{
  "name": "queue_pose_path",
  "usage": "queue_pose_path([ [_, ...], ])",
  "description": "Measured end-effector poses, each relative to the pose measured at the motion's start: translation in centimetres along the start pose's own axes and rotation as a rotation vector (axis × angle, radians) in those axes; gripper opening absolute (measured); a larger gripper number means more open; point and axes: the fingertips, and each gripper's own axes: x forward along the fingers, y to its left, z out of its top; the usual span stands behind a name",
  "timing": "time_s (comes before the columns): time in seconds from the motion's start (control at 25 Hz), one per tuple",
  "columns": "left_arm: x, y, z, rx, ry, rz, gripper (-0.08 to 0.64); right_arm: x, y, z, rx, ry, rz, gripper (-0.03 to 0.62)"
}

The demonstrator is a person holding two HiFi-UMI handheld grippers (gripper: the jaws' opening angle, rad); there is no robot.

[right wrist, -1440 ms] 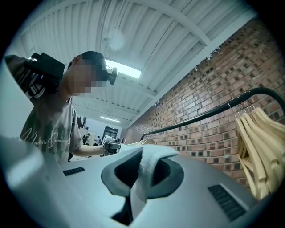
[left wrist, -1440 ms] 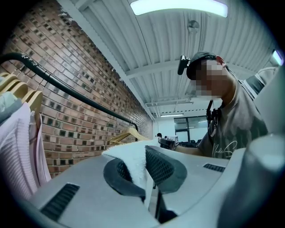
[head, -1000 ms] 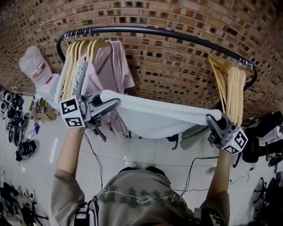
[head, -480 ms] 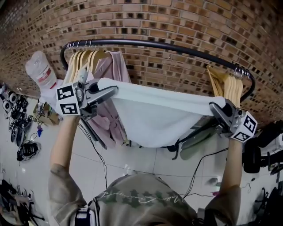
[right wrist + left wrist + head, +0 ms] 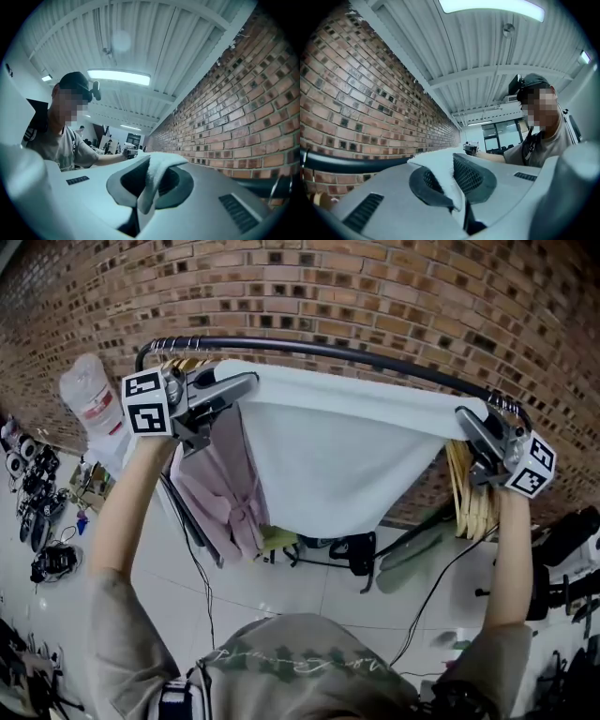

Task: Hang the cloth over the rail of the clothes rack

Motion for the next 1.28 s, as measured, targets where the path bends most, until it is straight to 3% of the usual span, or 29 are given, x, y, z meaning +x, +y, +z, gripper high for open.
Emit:
queue_pose_path([
  [0.44, 1.5, 4.8, 6.3, 0.089, 0.013, 0.096, 0.018, 2.2, -4.2, 6.0, -0.089, 0.009, -0.019, 0.021],
  [0.96, 3.6, 9.6, 13.4, 0.210, 0.007, 0.210, 0.018, 4.8, -10.7, 13.3, -0.116, -0.010, -0.177, 0.021],
  [1.28, 4.6, 13.7, 17.8, 0.245, -0.027, 0.285, 0.018, 6.5, -14.5, 16.5, -0.132, -0.017, -0.216, 0.021],
])
